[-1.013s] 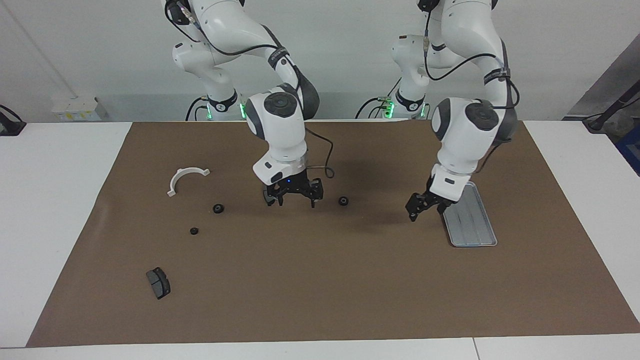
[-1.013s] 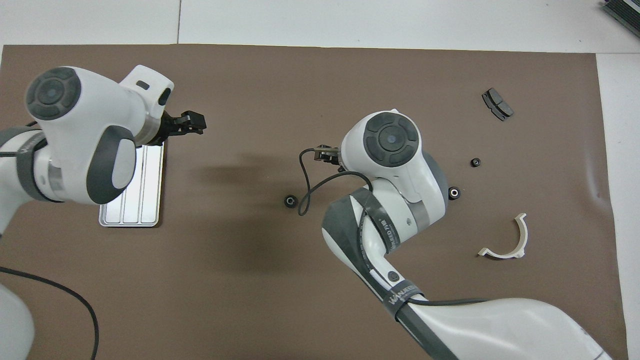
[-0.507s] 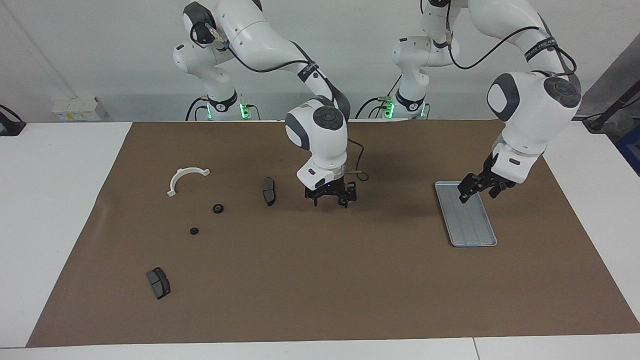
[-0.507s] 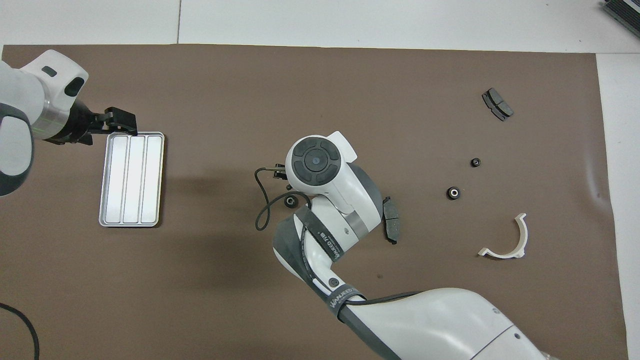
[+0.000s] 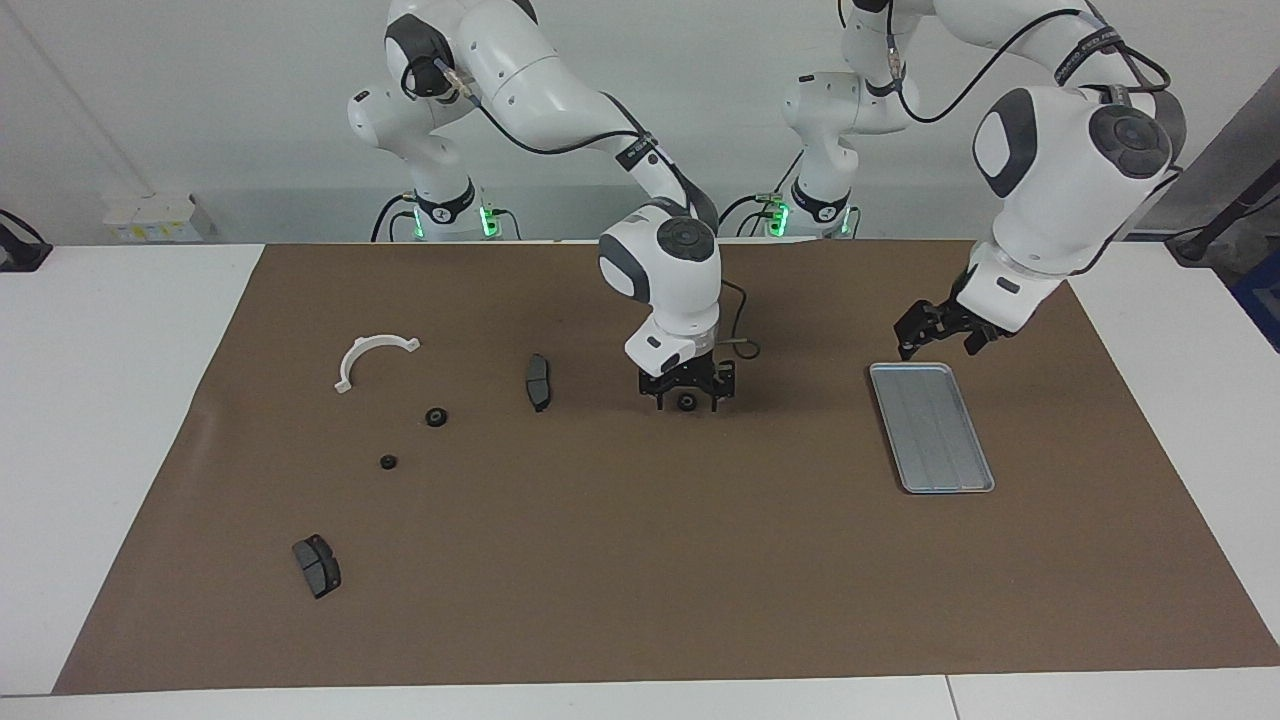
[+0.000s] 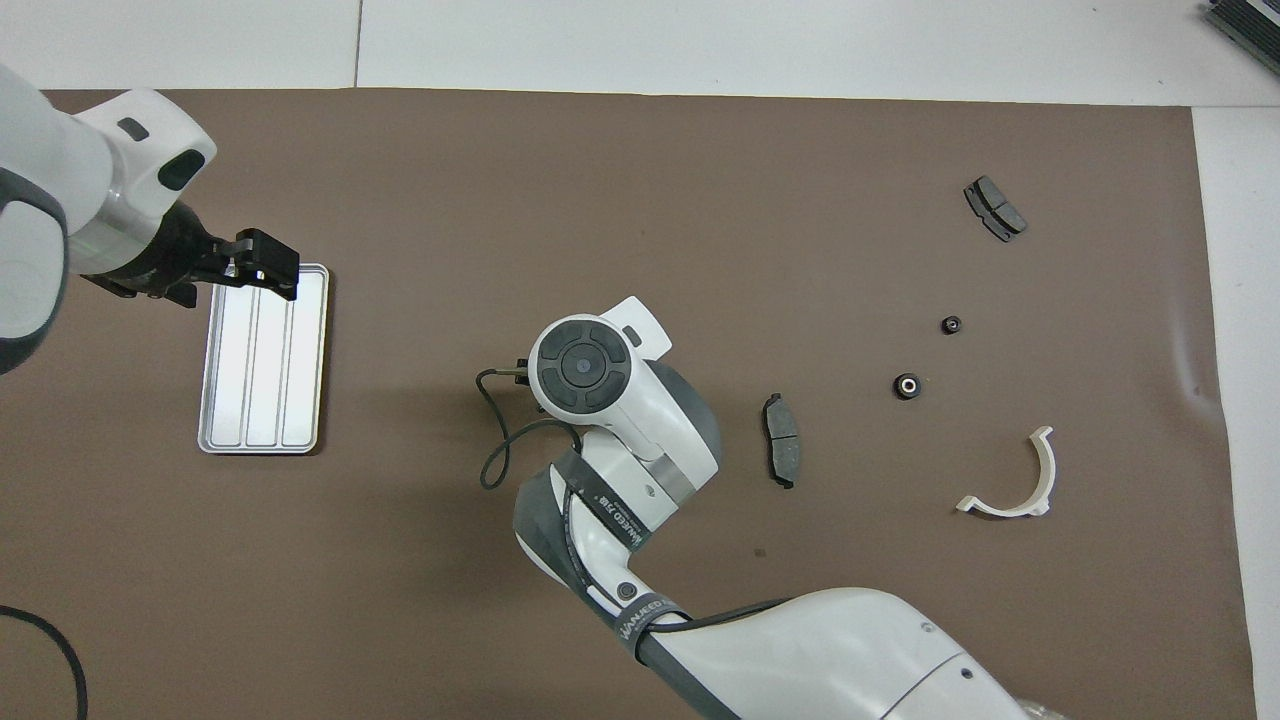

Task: Place bearing gear from tray to pile
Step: 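Grasp the gear with the right gripper while the left gripper withdraws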

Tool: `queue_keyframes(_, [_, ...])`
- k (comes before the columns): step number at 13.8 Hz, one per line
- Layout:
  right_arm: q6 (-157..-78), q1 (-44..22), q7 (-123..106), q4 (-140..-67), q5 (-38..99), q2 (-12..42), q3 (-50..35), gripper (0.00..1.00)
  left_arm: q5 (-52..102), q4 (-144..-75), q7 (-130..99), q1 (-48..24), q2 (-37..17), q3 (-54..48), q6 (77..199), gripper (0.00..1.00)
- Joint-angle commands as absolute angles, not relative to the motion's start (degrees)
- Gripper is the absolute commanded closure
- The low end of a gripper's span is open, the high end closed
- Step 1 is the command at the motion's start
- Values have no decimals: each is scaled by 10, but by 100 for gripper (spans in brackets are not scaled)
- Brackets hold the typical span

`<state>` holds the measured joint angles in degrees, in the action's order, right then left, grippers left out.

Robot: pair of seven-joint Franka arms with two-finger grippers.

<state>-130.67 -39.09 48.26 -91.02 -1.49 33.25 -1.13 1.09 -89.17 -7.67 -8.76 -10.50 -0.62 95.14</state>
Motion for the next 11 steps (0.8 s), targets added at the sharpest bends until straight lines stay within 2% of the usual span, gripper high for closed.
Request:
queue_keyframes(1, [-1312,-394,497,-924,-13,328,-11,12,-14,-874,-86,-122,-113,-1,909,0])
queue_keyframes(4, [-1314,-401,497,-939,-14,323,-11,17,-34,-924,-113,-127,-89,-2,959,0])
queue_keyframes(6, [-1313,-401,497,-939,-14,323,-11,23,-34,-957,-114,-124,-78,-2,998,0])
queue_keyframes(11, [-1345,-400,497,-957,-14,322,-11,28,-33,-957,-112,-91,-77,5,999,0])
